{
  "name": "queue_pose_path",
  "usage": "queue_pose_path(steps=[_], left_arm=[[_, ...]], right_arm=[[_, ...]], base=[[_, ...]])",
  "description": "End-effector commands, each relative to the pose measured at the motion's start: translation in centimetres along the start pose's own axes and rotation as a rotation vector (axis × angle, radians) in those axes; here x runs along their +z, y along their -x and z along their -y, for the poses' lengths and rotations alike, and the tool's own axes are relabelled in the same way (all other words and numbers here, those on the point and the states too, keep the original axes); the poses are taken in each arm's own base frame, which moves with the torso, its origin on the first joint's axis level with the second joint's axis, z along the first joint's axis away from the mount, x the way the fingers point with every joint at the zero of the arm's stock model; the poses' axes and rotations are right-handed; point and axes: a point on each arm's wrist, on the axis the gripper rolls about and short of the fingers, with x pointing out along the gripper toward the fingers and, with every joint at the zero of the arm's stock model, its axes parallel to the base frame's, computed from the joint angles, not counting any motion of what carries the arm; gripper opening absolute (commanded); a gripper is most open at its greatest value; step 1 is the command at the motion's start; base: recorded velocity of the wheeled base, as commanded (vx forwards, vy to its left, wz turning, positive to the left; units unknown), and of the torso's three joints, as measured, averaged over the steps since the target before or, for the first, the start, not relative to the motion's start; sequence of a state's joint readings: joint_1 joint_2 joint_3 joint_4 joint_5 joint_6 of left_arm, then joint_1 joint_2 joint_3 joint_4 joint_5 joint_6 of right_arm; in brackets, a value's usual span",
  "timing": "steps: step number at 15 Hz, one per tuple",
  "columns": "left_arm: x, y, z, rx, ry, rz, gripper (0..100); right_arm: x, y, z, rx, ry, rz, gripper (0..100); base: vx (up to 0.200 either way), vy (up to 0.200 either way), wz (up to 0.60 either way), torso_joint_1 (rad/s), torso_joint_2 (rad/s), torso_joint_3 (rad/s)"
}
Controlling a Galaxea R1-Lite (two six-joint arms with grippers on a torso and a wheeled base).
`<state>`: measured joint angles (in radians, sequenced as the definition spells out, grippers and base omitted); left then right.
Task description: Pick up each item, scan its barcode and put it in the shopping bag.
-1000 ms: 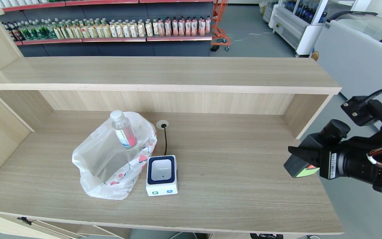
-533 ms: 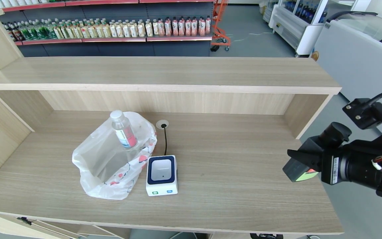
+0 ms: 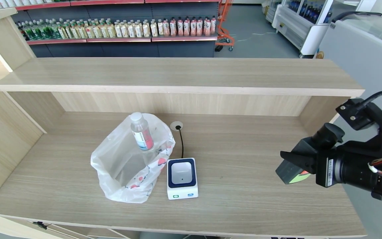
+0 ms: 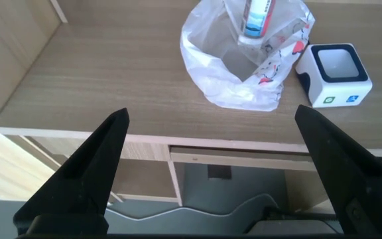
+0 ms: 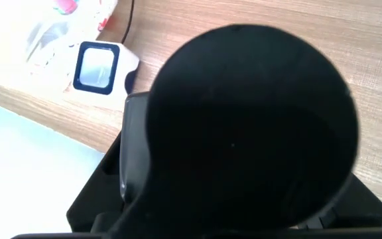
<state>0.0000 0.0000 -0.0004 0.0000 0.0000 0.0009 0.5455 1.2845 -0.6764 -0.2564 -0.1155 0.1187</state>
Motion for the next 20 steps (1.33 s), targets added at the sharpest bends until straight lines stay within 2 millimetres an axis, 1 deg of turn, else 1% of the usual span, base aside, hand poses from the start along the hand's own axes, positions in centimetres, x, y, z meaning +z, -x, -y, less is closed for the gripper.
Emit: queue_pose_path(steps=[1,2,4,6,8,11,13,16,20], left_arm=[[0.0,0.0,0.0,0.000,-0.001,0.000,100],[0.0,0.0,0.0,0.000,-0.001,0.000,100],[0.0,0.0,0.0,0.000,-0.001,-0.002,100],[0.0,0.0,0.0,0.000,-0.001,0.000,100],[0.0,0.0,0.0,0.000,-0.002,0.000,100],[0.0,0.0,0.0,0.000,-0.002,0.000,100],[0.0,0.0,0.0,0.000,-0.002,0.000,100],[0.0,0.0,0.0,0.000,-0.004,0.001,100],[0.0,0.0,0.0,0.000,-0.004,0.000,100]], right_arm=[[0.2,-1.4,-0.4,0.013,0.000,-0.024,0],[0.6,-2.4,-0.9,0.031,-0.013,-0.032,0],[0.9,-3.6,-1.3,0.036,-0.010,-0.045,0],[0.6,-5.0,-1.4,0.033,-0.009,-0.080,0],[0.0,-6.7,-1.7,0.034,-0.008,-0.123,0],[-1.1,-8.7,-2.6,0.047,0.013,-0.191,0],[-1.6,-9.6,-3.4,0.058,0.026,-0.211,0],[-2.0,-10.0,-4.8,0.092,0.003,-0.228,0],[-3.1,-11.5,-5.6,0.100,0.014,-0.273,0]], base=[[0.000,0.200,0.00,0.002,0.00,0.002],[0.000,0.200,0.00,0.007,0.01,0.007],[0.000,0.200,0.00,0.002,0.00,0.005],[0.000,0.200,0.00,0.007,0.00,0.002],[0.000,0.000,0.00,0.000,0.00,0.000],[0.000,0.000,0.00,0.000,0.00,0.000],[0.000,0.000,0.00,0.000,0.00,0.000],[0.000,0.000,0.00,0.000,0.00,0.000],[0.000,0.000,0.00,0.000,0.00,0.000]])
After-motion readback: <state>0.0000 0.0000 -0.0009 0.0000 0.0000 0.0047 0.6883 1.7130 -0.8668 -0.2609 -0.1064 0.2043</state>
